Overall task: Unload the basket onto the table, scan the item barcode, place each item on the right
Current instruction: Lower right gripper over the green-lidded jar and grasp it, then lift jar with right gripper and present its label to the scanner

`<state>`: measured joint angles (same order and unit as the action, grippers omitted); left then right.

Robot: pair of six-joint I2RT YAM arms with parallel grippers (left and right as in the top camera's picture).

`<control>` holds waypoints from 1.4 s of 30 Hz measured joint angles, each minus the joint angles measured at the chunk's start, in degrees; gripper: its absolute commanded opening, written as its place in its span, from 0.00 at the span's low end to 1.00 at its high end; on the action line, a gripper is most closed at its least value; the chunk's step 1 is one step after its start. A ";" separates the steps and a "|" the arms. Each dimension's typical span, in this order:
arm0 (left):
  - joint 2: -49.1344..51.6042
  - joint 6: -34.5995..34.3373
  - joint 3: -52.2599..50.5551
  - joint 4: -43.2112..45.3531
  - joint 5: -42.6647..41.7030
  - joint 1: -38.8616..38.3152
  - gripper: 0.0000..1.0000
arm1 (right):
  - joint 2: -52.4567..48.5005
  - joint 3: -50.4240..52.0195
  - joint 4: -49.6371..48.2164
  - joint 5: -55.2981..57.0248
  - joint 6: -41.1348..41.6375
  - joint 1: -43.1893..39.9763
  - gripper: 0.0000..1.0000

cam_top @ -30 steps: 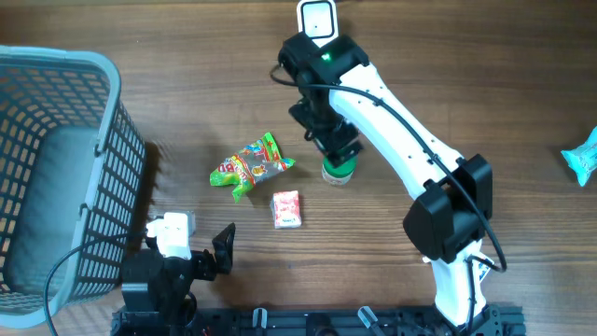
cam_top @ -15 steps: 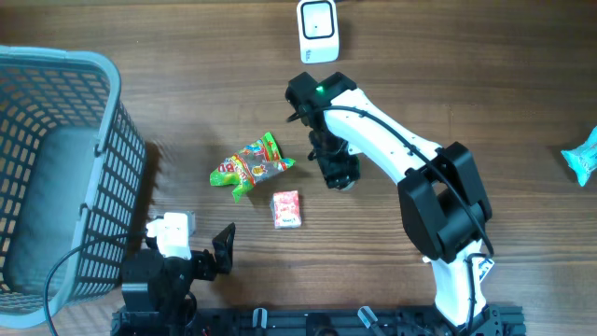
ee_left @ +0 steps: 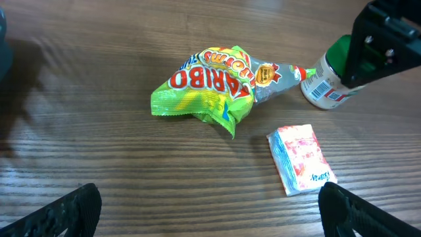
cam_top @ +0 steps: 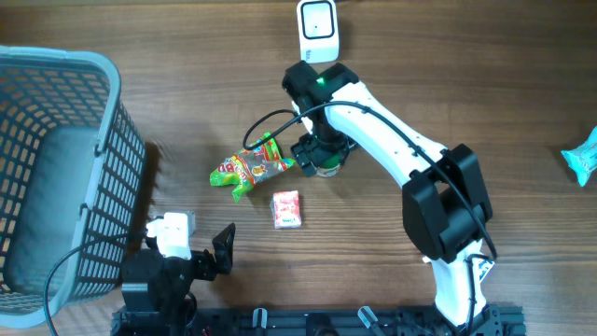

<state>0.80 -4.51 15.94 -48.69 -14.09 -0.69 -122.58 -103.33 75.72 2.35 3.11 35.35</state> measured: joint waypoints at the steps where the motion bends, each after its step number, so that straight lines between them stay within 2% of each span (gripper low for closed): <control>1: 0.00 0.00 0.00 0.00 -0.02 0.00 1.00 | 0.02 -1.55 1.16 -0.15 1.40 0.00 1.00; 3: 0.00 0.00 0.02 0.00 -0.02 0.00 1.00 | 0.17 -5.11 1.99 -1.07 9.68 0.00 1.00; 6: 0.00 0.00 0.00 0.00 0.00 0.00 1.00 | 1.33 -6.56 2.56 -1.55 36.59 0.00 1.00; 9: 0.00 0.00 0.00 0.00 0.00 0.00 1.00 | 1.38 -6.54 1.55 -1.92 53.07 -0.02 1.00; 13: 0.00 0.00 0.00 0.00 0.00 0.00 1.00 | 1.42 -3.45 0.46 -2.14 69.66 -0.13 1.00; 14: 0.00 0.00 0.00 0.00 0.00 0.00 1.00 | 1.60 -1.20 -2.36 -2.38 73.22 -0.35 1.00; 17: 0.00 0.00 0.00 0.02 0.00 0.00 1.00 | 1.75 6.40 -9.11 -5.05 76.85 -2.67 1.00; 20: 0.00 0.00 0.00 0.02 0.00 0.00 1.00 | 1.79 11.93 -15.04 -6.58 76.63 -5.35 0.87; 22: 0.00 0.00 0.00 0.02 0.00 0.00 1.00 | 1.79 14.03 -18.34 -8.63 75.73 -5.92 0.88; 25: 0.00 0.00 0.00 0.00 0.00 0.00 1.00 | 1.79 15.39 -19.47 -11.45 74.88 -5.42 0.98; 27: 0.00 0.00 0.00 0.00 -0.02 0.00 1.00 | 1.79 15.56 -19.50 -12.66 74.40 -5.11 0.98; 28: 0.00 0.00 0.00 0.00 0.00 0.00 1.00 | 1.79 15.58 -19.50 -13.11 74.29 -5.11 0.94; 31: 0.00 0.00 0.00 0.00 0.00 0.00 1.00 | 1.79 15.58 -19.50 -14.03 73.44 -5.14 0.60; 33: 0.00 0.00 0.02 0.02 0.00 0.00 1.00 | 1.81 15.63 -19.65 -14.38 72.11 -5.11 0.57; 37: 0.00 0.00 0.00 0.00 0.00 0.00 1.00 | 2.08 15.63 -21.09 -14.64 62.16 -5.14 0.57; 39: 0.00 0.00 0.00 0.00 0.00 0.00 1.00 | 2.08 15.43 -20.70 -17.05 53.31 -5.29 0.57; 42: 0.00 0.00 0.00 0.00 0.00 0.00 1.00 | 2.05 12.33 -14.01 -28.81 37.59 -6.93 0.57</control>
<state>0.80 -4.51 15.94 -48.69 -14.09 -0.69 -120.53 -91.00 61.71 -26.46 40.71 28.42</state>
